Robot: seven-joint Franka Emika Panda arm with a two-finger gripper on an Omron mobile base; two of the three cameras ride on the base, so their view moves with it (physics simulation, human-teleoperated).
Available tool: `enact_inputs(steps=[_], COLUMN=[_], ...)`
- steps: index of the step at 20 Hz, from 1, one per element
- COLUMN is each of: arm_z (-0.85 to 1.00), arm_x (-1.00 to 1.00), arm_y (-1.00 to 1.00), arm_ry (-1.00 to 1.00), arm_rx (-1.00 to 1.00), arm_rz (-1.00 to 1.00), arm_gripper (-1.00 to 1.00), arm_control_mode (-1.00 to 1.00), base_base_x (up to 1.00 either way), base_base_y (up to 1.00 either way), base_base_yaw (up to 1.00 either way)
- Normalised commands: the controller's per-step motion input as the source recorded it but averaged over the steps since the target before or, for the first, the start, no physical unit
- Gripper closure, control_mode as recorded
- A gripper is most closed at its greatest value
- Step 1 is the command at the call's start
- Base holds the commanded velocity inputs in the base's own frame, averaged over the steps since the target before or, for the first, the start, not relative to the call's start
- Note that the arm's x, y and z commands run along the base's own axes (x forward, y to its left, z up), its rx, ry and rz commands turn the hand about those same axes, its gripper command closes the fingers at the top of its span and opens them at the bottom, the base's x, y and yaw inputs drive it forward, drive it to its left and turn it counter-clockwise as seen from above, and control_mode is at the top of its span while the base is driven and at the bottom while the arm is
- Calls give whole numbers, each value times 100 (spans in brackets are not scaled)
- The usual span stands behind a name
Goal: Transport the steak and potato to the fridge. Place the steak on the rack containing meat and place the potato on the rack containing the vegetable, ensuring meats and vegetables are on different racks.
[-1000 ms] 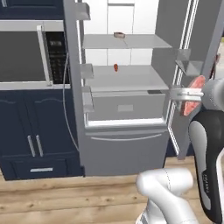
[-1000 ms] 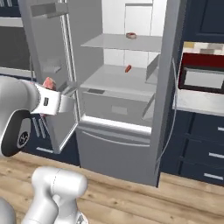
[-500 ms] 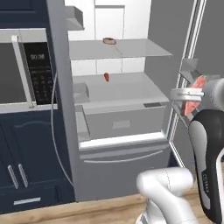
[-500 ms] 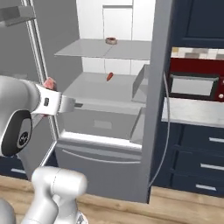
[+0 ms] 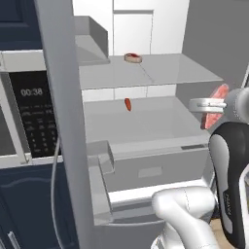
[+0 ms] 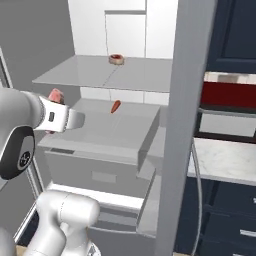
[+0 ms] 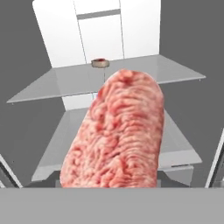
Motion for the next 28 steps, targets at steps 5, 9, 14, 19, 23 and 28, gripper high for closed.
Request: enact_inputs(steps=[5,9,14,19,23,28], arm_z=[0,0,0,6,55,28], arm_x=[0,0,0,15,30,39], arm_y=[0,0,0,-2,-8,-5], arm_ry=[0,0,0,0,-9,-19], arm_rx=[0,0,0,0,0,0], arm_rz=[0,0,0,0,0,0], arm_gripper=[100,100,100,100,100,100], arm_control_mode=[100,100,100,-100,-100,-100], base_base_x=[100,100,95,73,0,0], base_base_y=[-18,0,-6,-10,0,0], base_base_yaw=[3,0,0,0,0,0])
